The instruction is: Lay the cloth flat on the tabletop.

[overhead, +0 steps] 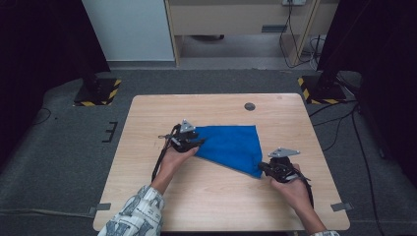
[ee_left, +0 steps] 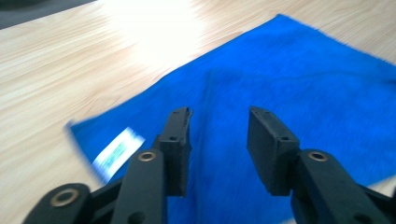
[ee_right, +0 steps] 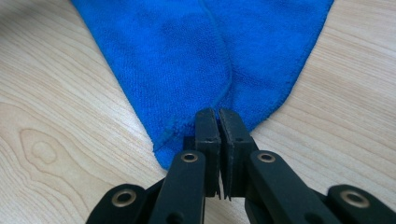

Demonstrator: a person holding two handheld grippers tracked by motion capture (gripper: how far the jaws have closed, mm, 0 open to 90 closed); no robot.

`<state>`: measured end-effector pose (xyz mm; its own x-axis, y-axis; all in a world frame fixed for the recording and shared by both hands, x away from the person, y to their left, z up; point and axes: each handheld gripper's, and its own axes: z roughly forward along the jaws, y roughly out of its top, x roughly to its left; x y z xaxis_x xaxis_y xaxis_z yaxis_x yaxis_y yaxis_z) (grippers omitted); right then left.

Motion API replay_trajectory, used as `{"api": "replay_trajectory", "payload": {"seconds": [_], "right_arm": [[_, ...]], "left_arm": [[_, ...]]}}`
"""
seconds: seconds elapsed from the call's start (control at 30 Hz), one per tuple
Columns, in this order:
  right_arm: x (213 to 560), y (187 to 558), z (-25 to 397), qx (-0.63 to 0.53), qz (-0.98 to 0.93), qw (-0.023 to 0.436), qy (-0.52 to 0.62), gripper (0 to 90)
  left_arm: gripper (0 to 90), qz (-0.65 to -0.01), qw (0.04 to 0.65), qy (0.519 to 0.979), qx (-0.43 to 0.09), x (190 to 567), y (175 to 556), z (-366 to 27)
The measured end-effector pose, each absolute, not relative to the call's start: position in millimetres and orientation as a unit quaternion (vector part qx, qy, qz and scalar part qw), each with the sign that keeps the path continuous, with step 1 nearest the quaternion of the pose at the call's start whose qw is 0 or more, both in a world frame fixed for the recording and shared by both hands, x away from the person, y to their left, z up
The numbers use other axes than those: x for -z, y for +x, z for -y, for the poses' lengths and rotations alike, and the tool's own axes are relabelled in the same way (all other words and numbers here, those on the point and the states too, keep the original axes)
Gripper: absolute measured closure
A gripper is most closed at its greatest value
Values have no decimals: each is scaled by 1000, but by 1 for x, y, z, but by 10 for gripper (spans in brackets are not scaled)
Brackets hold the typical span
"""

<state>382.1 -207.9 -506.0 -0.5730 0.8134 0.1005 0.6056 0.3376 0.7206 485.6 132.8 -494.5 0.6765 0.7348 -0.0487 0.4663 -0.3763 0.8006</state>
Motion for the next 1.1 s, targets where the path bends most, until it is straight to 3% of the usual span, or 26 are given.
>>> {"api": "replay_trajectory", "payload": {"seconds": [0.23, 0.73, 0.97, 1.1], "right_arm": [[509, 382, 204, -375, -807, 137, 434, 873], [508, 381, 204, -386, -805, 131, 431, 872], [508, 381, 205, -388, -805, 132, 429, 872], [507, 381, 206, -389, -804, 133, 430, 873]], "left_arm": [[561, -372, 414, 822, -119, 511, 514, -105], [539, -378, 389, 828, -141, 534, 534, -83], [792, -376, 379, 834, -135, 530, 530, -79], [860, -380, 388, 829, -136, 525, 528, -79]]}}
